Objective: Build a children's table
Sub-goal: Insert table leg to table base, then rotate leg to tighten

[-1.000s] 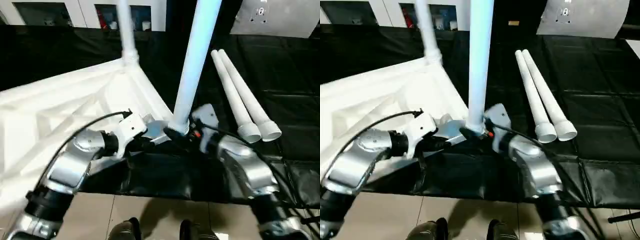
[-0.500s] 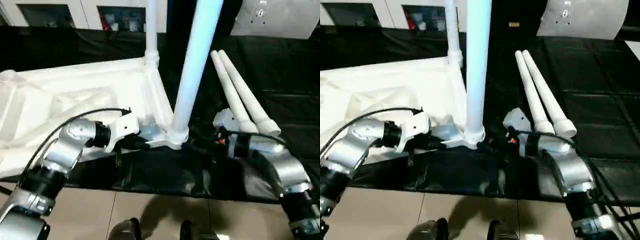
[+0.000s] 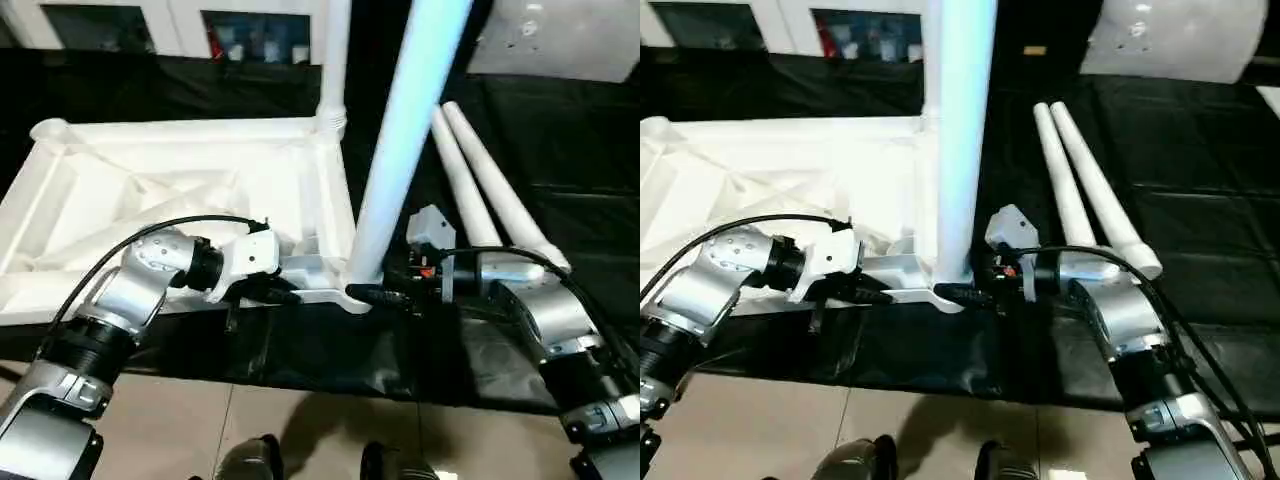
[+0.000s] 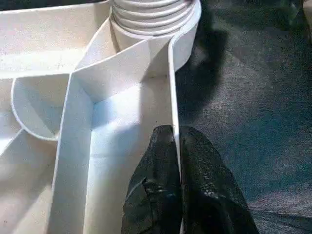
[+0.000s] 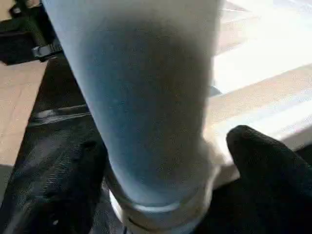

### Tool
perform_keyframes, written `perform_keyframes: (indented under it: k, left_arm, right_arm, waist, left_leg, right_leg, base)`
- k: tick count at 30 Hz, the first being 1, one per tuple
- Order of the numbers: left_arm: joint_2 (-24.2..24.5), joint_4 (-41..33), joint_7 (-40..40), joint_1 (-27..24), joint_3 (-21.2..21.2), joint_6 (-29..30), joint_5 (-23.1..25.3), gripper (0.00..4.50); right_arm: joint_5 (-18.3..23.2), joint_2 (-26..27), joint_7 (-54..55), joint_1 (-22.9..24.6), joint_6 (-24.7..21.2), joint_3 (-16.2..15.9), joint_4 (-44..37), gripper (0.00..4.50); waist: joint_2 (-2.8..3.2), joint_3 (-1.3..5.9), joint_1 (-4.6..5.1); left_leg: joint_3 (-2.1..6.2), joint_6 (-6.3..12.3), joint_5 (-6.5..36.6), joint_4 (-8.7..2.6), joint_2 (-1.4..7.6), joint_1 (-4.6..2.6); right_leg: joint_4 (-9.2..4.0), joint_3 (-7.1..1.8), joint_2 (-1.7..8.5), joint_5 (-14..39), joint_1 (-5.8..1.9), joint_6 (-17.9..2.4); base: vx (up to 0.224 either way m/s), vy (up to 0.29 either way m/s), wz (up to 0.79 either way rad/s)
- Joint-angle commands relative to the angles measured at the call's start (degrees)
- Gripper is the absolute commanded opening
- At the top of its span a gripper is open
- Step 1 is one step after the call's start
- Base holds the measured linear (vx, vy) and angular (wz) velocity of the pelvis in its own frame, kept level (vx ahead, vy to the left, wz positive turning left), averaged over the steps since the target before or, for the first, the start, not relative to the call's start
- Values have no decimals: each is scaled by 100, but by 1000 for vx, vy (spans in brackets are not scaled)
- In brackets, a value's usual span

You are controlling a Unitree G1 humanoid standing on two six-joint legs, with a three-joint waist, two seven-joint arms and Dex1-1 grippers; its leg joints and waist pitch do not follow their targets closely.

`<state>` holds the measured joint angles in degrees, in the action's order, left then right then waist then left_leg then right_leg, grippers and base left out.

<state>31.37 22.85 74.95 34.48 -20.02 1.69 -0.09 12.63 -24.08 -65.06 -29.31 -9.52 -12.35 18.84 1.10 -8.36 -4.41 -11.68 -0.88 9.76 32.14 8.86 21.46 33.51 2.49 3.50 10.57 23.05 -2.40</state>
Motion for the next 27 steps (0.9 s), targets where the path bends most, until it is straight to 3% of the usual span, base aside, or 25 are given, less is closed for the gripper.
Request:
perform_keyframes:
  k: [1, 4, 5, 8, 10, 12, 16, 23, 25, 27]
  left_arm:
    - [-14, 144, 126, -47, -288, -57, 215, 0]
    - [-8, 162, 122, -41, -296, -76, 223, 0]
    - [-8, 173, 124, -38, -296, -88, 225, 0]
    - [-9, 192, 125, -38, -287, -111, 234, 0]
    - [-13, 207, 126, -36, -282, -121, 237, 0]
    - [-13, 236, 123, -36, -272, -138, 238, 0]
    - [-16, 269, 120, -36, -264, -146, 226, 0]
    - [-90, 239, -98, -79, -76, 159, 100, 0]
    - [-274, -53, -525, -145, 149, 722, -49, 0]
    - [-341, -166, -693, -166, 206, 900, -67, 0]
  right_arm:
    - [-72, 14, -73, -51, 53, -51, 80, 378]
    - [-75, 45, -102, -93, 53, -65, 130, 363]
    - [-77, 55, -112, -108, 67, -71, 164, 339]
    - [-56, 64, -165, -116, 74, -83, 194, 328]
    - [-49, 64, -183, -117, 78, -84, 203, 295]
    - [-35, 62, -221, -106, 92, -86, 211, 288]
    - [-36, 72, -250, -88, 102, -88, 216, 280]
    - [-63, 211, 96, 155, -39, -72, 31, 277]
    - [-285, 583, 1136, 345, -127, 80, -23, 277]
    - [-360, 736, 1517, 408, -139, 141, -33, 277]
  waist:
    - [20, 531, 29]
    - [18, 503, -2]
    - [28, 486, -7]
    - [17, 479, -2]
    - [17, 489, -2]
    - [17, 509, -3]
    - [21, 514, -8]
    - [23, 496, -9]
    - [27, 465, 3]
    - [18, 433, 49]
  left_leg:
    - [176, 698, 203, -239, 457, -96]
    - [187, 659, 510, -239, 465, -75]
    - [189, 559, 690, -252, 475, -87]
    - [199, 352, 916, -279, 488, -112]
    - [199, 337, 829, -275, 486, -108]
    - [193, 408, 653, -257, 478, -98]
    - [186, 491, 605, -242, 469, -93]
    - [189, 428, 702, -255, 472, -97]
    - [193, 372, 816, -270, 476, -98]
    - [218, 179, 1095, -309, 460, -105]
  right_leg:
    - [-155, -297, 522, -516, -294, -1700]
    - [-209, -282, 543, 106, -285, -1632]
    - [-249, -281, 542, 487, -268, -1578]
    - [-284, -287, 538, 978, -260, -1458]
    - [-266, -293, 532, 849, -259, -1459]
    - [-228, -291, 525, 517, -264, -1513]
    - [-218, -285, 524, 364, -268, -1565]
    - [-236, -288, 526, 517, -264, -1542]
    - [-267, -294, 538, 740, -245, -1508]
    - [-326, -300, 551, 1358, -239, -1396]
  base:
    - [0, 0, 0]
    - [0, 0, 0]
    - [0, 0, 0]
    - [0, 0, 0]
    - [0, 0, 0]
    - [0, 0, 0]
    - [0, 0, 0]
    - [0, 0, 0]
    - [0, 0, 0]
    - [0, 0, 0]
